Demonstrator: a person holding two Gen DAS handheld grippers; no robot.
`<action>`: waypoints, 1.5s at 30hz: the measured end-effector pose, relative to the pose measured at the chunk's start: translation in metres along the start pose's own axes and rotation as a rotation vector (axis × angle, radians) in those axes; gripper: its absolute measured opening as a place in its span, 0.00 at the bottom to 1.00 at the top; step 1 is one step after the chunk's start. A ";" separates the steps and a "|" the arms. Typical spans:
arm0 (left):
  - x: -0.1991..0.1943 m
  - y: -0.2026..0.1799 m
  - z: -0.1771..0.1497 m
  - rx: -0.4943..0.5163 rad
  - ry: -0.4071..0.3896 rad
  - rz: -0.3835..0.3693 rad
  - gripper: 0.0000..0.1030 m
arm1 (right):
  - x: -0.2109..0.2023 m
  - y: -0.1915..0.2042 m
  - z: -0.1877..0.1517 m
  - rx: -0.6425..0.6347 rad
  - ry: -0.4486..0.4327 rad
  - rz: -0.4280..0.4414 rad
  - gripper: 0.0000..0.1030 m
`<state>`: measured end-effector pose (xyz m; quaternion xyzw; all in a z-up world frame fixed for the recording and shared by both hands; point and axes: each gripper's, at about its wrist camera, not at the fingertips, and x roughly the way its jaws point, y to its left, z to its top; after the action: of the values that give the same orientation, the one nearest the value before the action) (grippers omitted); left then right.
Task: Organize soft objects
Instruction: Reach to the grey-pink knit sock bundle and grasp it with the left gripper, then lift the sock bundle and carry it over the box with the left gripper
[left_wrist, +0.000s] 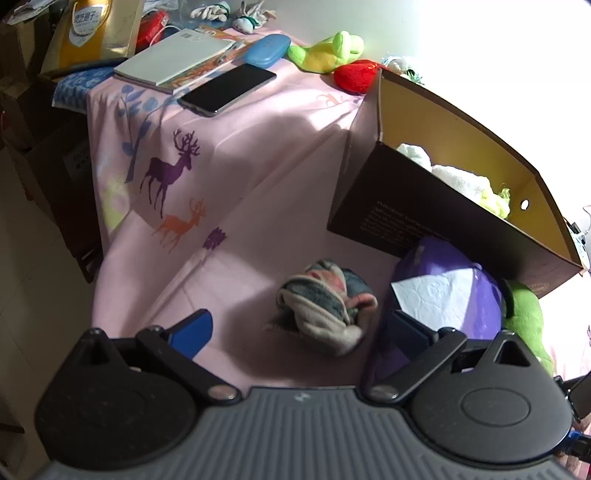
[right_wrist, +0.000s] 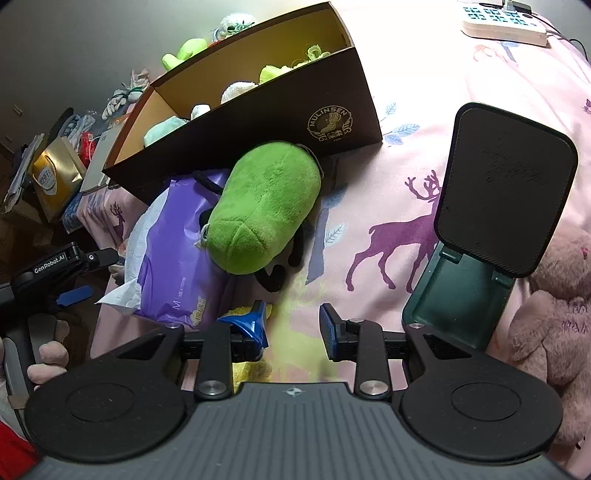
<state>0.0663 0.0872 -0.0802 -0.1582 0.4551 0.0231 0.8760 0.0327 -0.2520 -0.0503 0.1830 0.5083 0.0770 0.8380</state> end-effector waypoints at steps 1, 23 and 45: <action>0.004 0.001 0.002 -0.004 0.004 0.000 0.95 | 0.000 0.000 0.001 0.005 -0.001 -0.004 0.13; 0.024 0.001 0.005 0.078 0.027 -0.158 0.40 | 0.017 0.018 0.016 0.044 -0.001 -0.013 0.14; -0.054 -0.060 0.066 0.232 -0.217 -0.356 0.37 | 0.000 0.006 0.014 0.088 -0.055 -0.006 0.14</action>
<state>0.0974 0.0554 0.0142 -0.1307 0.3228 -0.1675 0.9223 0.0457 -0.2499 -0.0419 0.2204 0.4884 0.0471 0.8430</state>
